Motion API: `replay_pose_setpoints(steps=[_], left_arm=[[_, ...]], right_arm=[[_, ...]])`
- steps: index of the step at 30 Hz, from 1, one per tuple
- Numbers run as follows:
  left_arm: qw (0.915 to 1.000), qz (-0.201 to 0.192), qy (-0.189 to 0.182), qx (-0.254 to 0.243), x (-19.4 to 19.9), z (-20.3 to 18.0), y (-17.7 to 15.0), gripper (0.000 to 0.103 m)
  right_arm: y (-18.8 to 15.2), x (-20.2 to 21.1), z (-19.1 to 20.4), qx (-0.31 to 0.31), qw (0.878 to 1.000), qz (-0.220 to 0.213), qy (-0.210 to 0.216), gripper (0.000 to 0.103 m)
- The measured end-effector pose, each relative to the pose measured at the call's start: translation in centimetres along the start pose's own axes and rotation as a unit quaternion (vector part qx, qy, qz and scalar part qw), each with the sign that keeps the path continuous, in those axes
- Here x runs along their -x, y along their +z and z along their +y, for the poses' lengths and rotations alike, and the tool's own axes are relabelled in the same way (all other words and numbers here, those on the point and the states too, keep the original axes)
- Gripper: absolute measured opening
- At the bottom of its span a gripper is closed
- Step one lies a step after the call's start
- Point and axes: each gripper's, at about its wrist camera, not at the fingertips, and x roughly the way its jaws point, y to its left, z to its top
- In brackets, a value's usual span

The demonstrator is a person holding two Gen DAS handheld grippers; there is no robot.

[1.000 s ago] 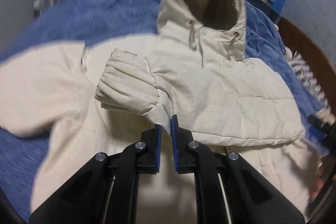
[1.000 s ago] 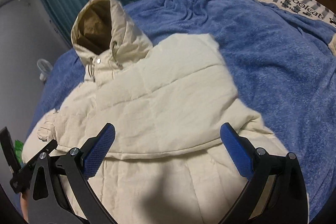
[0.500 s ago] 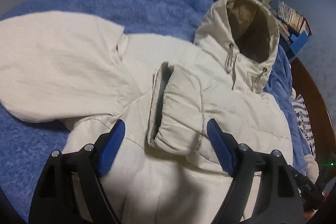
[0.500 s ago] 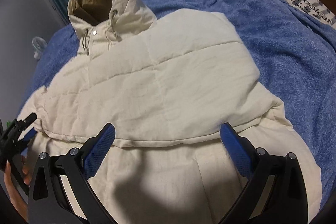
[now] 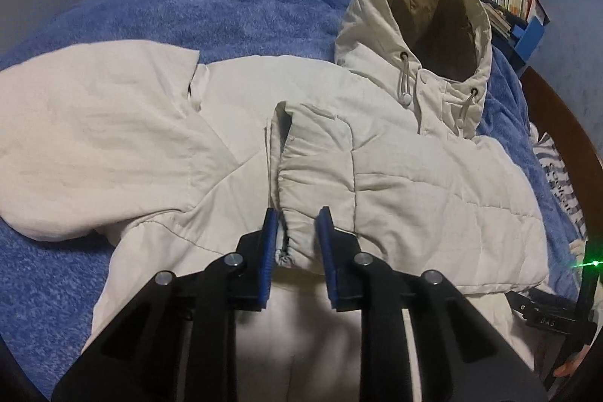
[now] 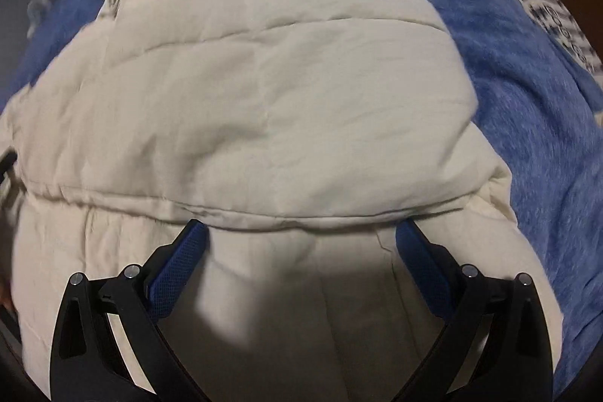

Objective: Fold large clothes

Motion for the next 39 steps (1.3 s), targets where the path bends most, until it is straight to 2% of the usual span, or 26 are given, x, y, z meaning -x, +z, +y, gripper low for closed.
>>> replay_pose_setpoints(steps=[6, 11, 12, 14, 16, 17, 18, 21, 24, 27, 29, 32, 33, 36, 39], left_arm=[[0.9987, -0.017, 0.029, -0.04, 0.5, -1.2, 0.2, 0.016], [0.997, -0.033, 0.051, -0.048, 1.2, -1.3, 0.4, 0.014], [0.9969, -0.028, 0.055, -0.049, 1.0, -1.3, 0.3, 0.014], [0.9968, -0.019, 0.062, -0.046, 0.4, -1.1, 0.2, 0.014], [0.997, -0.01, 0.065, -0.041, -0.1, -0.8, 0.0, 0.014], [0.9974, -0.008, 0.063, -0.036, -0.2, -0.5, 0.0, 0.014], [0.9976, -0.007, 0.061, -0.033, -0.3, -0.4, -0.1, 0.014], [0.9978, -0.005, 0.059, -0.028, -0.3, -0.1, -0.1, 0.014], [0.9962, -0.014, 0.08, -0.032, 0.0, -0.2, -0.1, 0.012], [0.9968, -0.009, 0.074, -0.028, 0.1, 0.1, 0.1, 0.012], [0.9966, -0.006, 0.077, -0.03, -0.1, 0.1, 0.0, 0.012], [0.9965, -0.002, 0.077, -0.031, -0.4, 0.1, 0.0, 0.012], [0.9967, -0.002, 0.076, -0.029, -0.4, 0.1, -0.1, 0.012], [0.9969, 0.002, 0.074, -0.028, -0.5, 0.2, -0.1, 0.012], [0.9968, 0.005, 0.074, -0.03, -0.5, 0.2, -0.1, 0.012]], right_arm=[[0.3, 0.5, -0.4, 0.015, 1.0, 0.006, 0.021, 0.097], [1.3, 4.4, -1.5, -0.01, 0.991, -0.087, 0.099, 0.097], [1.5, 4.7, -2.1, -0.03, 0.988, -0.1, 0.117, 0.097], [1.7, 3.9, -3.3, -0.067, 0.983, -0.096, 0.139, 0.097], [1.8, 1.6, -4.0, -0.1, 0.986, -0.045, 0.123, 0.097], [2.0, 0.1, -4.1, -0.1, 0.99, -0.001, 0.095, 0.097], [1.9, 0.0, -3.8, -0.089, 0.992, 0.001, 0.087, 0.097], [2.1, 1.6, -2.8, -0.07, 0.996, -0.009, 0.052, 0.097], [2.2, 4.5, -2.0, -0.054, 0.996, -0.046, 0.057, 0.097], [2.6, 6.2, -2.5, -0.056, 0.991, -0.094, 0.075, 0.097], [3.1, 5.9, -2.2, -0.048, 0.992, -0.105, 0.043, 0.097], [2.6, 6.0, -2.0, -0.029, 0.988, -0.151, 0.019, 0.097], [2.5, 5.2, -1.6, -0.015, 0.989, -0.148, -0.002, 0.097], [2.7, 1.9, -1.7, -0.004, 0.996, -0.079, -0.04, 0.097], [2.6, 0.8, -2.6, -0.023, 0.997, -0.068, -0.02, 0.097]])
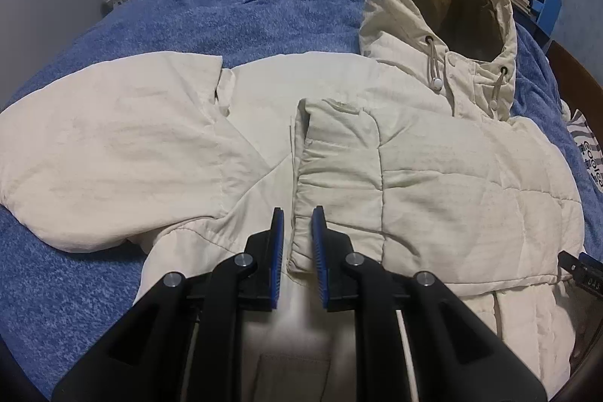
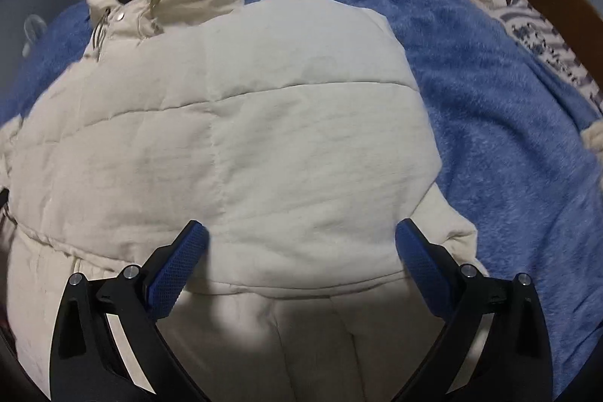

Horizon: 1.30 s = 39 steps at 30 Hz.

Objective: Fold large clothes

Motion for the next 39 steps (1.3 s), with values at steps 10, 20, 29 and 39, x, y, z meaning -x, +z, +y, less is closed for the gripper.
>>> replay_pose_setpoints(steps=[10, 20, 29, 39], left_arm=[[0.9987, -0.004, -0.034, 0.037, 1.1, 1.2, -0.1, 0.072], [0.9984, -0.045, 0.015, 0.029, 6.6, 2.6, 0.6, 0.095], [0.9958, -0.037, 0.083, -0.012, 9.1, 6.5, -0.8, 0.095], [0.9922, -0.034, 0.067, 0.1, 9.7, 17.4, -1.9, 0.095]], right_arm=[[-0.2, -0.3, -0.5, 0.001, 1.0, 0.008, 0.017, 0.097], [0.1, 7.5, 1.3, 0.012, 0.988, -0.144, 0.061, 0.097], [-0.3, 10.3, 3.0, 0.038, 0.977, -0.181, 0.105, 0.097], [-2.1, 10.1, 7.7, 0.083, 0.974, -0.154, 0.141, 0.097]])
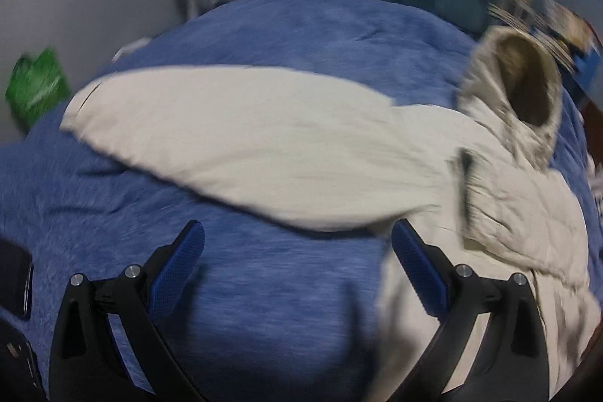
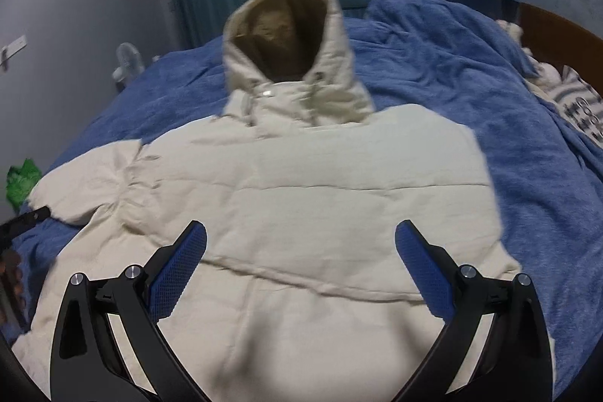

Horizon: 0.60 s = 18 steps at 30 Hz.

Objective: Fold large clothes

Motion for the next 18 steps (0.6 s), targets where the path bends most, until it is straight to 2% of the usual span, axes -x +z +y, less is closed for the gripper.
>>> replay_pose_setpoints(steps=[4, 9, 16, 18], left_arm=[[0.9994, 0.011, 0.007, 0.033, -2.0, 3.7, 0.6, 0.094], [0.996, 0.036, -0.021, 0.078, -5.8, 6.0, 0.7, 0.08], [0.9924, -0.017, -0.044, 0.114, -8.1, 7.3, 2.3, 0.079], [0.9928, -0.04, -0.037, 0.107, -8.2, 7.6, 3.0, 0.069]], right_arm=[[-0.5, -0.5, 1.4, 0.026, 1.0, 0.006, -0.005, 0.097], [-0.7, -1.2, 1.4, 0.015, 1.0, 0.017, -0.001, 0.097], [-0.7, -2.0, 1.6, 0.014, 1.0, 0.021, -0.004, 0.097], [-0.9, -2.4, 1.5, 0.01, 1.0, 0.026, -0.003, 0.097]])
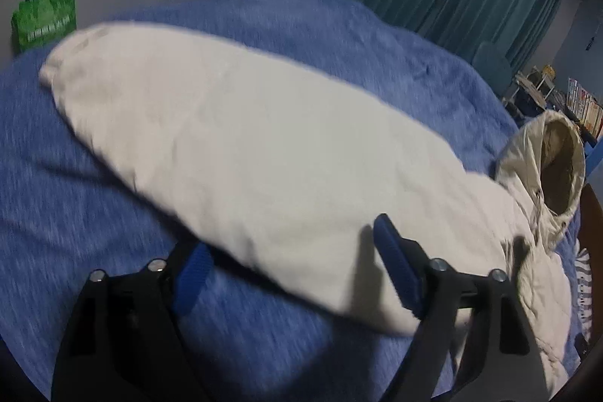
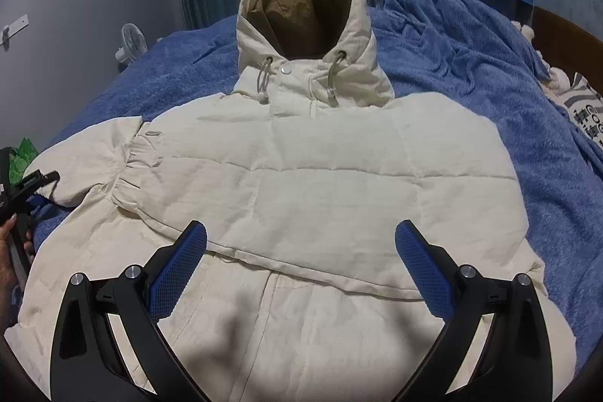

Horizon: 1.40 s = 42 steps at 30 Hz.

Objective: Fold large clothes

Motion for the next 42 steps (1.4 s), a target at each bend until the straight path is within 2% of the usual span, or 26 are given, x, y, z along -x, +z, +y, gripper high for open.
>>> replay_pose_setpoints(steps=[1, 2, 3, 6, 8, 11, 12, 19, 25, 28, 30, 32, 33, 36, 38, 42], left_arm=[[0.9999, -0.009, 0.003, -0.005, 0.0, 0.1, 0.4, 0.064], [0.9998, -0.018, 0.008, -0.006, 0.0, 0.2, 0.8, 0.052], [0.9997, -0.022, 0.01, -0.004, 0.0, 0.3, 1.0, 0.034], [0.9992, -0.037, 0.003, 0.017, 0.4, 1.1, 1.5, 0.013], [0.9987, -0.05, 0.013, 0.005, 1.2, 0.6, 2.0, 0.011], [0.9922, -0.093, 0.05, -0.066, 3.5, -2.6, 2.9, 0.011], [0.9897, -0.106, 0.051, -0.081, 4.3, -3.6, 3.1, 0.01], [0.978, -0.16, 0.0, -0.134, 9.6, -9.0, 3.9, 0.006], [0.9626, -0.186, -0.039, -0.193, 12.9, -14.5, 2.8, 0.005], [0.9512, -0.192, -0.058, -0.234, 13.9, -17.7, 1.2, 0.005], [0.9387, -0.196, -0.065, -0.276, 14.2, -20.3, -0.5, 0.005], [0.9235, -0.193, -0.078, -0.322, 14.5, -22.9, -2.7, 0.005], [0.9191, -0.186, -0.088, -0.336, 14.4, -23.9, -3.5, 0.005], [0.9163, -0.138, -0.143, -0.347, 13.9, -26.2, -5.8, 0.005], [0.9126, -0.109, -0.166, -0.357, 13.3, -27.4, -7.5, 0.005], [0.8946, -0.059, -0.179, -0.405, 11.5, -29.8, -12.0, 0.005]], right_arm=[[-0.1, -0.2, 0.0, 0.0, 1.0, 0.003, 0.001, 0.097], [-0.2, -0.3, 0.1, 0.002, 1.0, 0.005, 0.001, 0.097], [-0.2, -0.4, 0.2, 0.003, 1.0, 0.006, 0.001, 0.097], [-0.2, -0.5, 0.5, 0.009, 1.0, 0.004, 0.002, 0.097], [-0.2, -0.5, 0.8, 0.011, 1.0, 0.001, 0.002, 0.097], [-0.3, -0.8, 1.0, 0.013, 1.0, 0.004, 0.001, 0.097], [-0.4, -0.8, 1.1, 0.014, 1.0, 0.004, 0.001, 0.097], [-0.4, -0.6, 0.9, 0.009, 1.0, 0.002, 0.003, 0.097], [-0.2, -0.3, 0.6, 0.0, 1.0, -0.002, 0.009, 0.097], [-0.2, -0.2, 0.5, -0.004, 1.0, -0.003, 0.009, 0.097], [-0.2, -0.2, 0.4, -0.007, 1.0, -0.003, 0.008, 0.097], [-0.1, -0.2, 0.1, -0.008, 1.0, -0.003, 0.004, 0.097], [-0.1, -0.1, -0.1, -0.009, 1.0, -0.003, 0.002, 0.097], [0.4, 0.3, -1.1, -0.025, 1.0, -0.009, -0.01, 0.097], [0.6, 0.6, -1.9, -0.038, 0.999, -0.013, -0.016, 0.097], [0.9, 1.2, -3.3, -0.066, 0.997, -0.02, -0.024, 0.097]])
